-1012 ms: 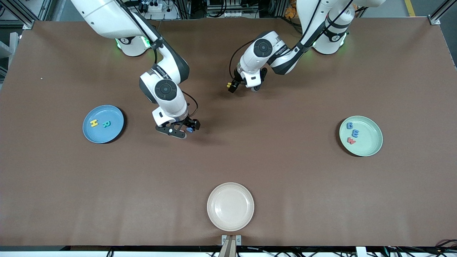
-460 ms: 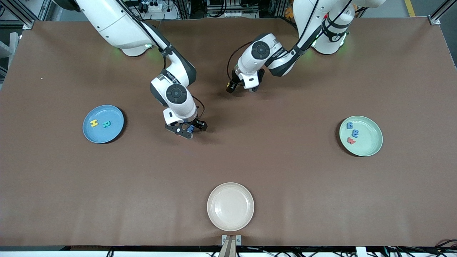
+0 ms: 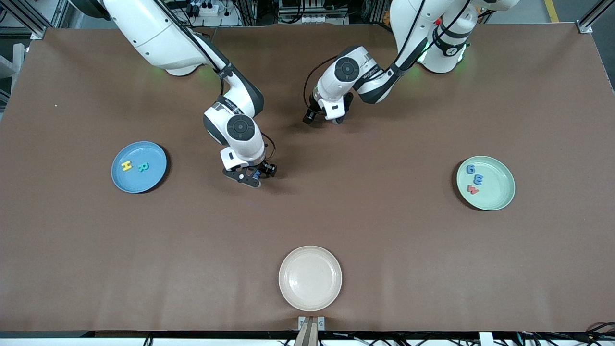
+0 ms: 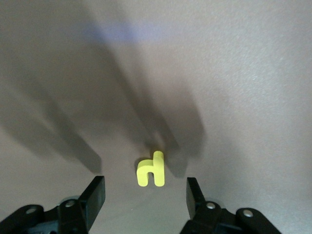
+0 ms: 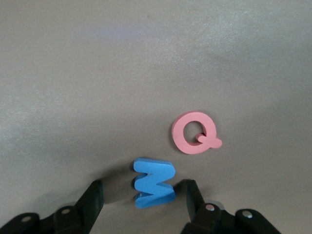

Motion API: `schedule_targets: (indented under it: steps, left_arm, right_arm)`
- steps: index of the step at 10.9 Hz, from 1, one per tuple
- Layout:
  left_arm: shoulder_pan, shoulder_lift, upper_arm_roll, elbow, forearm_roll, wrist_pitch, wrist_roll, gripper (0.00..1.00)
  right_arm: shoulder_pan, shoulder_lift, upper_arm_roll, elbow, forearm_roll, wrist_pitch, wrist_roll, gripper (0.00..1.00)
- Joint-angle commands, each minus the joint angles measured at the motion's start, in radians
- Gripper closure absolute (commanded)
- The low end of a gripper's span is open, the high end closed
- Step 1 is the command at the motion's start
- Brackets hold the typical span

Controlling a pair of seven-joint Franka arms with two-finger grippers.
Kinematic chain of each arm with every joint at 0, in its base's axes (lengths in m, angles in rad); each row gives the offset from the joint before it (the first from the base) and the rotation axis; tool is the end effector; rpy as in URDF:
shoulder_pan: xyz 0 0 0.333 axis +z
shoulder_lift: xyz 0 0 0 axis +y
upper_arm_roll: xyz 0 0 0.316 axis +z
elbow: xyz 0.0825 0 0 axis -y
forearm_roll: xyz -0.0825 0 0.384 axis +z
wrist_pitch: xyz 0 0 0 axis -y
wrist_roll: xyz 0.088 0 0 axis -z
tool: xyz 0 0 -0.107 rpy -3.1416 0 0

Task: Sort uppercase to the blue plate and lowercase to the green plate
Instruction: 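Grasp the yellow h with the left gripper while the right gripper grasps the W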

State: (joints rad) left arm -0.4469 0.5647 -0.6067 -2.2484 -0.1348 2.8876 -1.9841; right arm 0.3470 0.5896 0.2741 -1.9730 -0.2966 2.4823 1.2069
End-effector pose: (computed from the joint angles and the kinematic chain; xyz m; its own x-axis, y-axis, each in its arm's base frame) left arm 0.2725 -0.4823 0.1704 0.3638 0.8560 -0.3674 0.9127 -0.4064 -0.0431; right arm 0.4935 0.3515 0.1723 0.9262 -0.3769 0.0006 -0.3765 -0.9251 0.0500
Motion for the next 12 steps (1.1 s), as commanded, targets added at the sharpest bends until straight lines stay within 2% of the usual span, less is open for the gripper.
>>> schedule_targets:
  steps: [1, 3, 6, 8, 12]
  left_arm:
    - [-0.022, 0.018, 0.019, 0.015, -0.017, 0.016, -0.012, 0.28]
    - [-0.032, 0.032, 0.019, 0.016, -0.016, 0.016, -0.012, 0.3]
    - [-0.032, 0.032, 0.019, 0.018, -0.012, 0.018, -0.012, 0.36]
    - [-0.032, 0.041, 0.024, 0.027, -0.012, 0.018, -0.012, 0.54]
    - [-0.033, 0.043, 0.025, 0.029, -0.012, 0.018, -0.012, 1.0]
  right_arm:
    - [-0.011, 0.021, 0.002, 0.017, -0.036, 0.001, 0.014, 0.36]
    - [-0.017, 0.021, 0.002, 0.017, -0.042, -0.002, 0.01, 0.48]
    - [-0.028, 0.019, 0.002, 0.016, -0.041, -0.005, -0.051, 0.79]
    - [-0.034, 0.016, 0.002, 0.016, -0.039, -0.011, -0.09, 0.94]
    - [-0.036, -0.01, 0.008, 0.04, -0.029, -0.077, -0.093, 0.97]
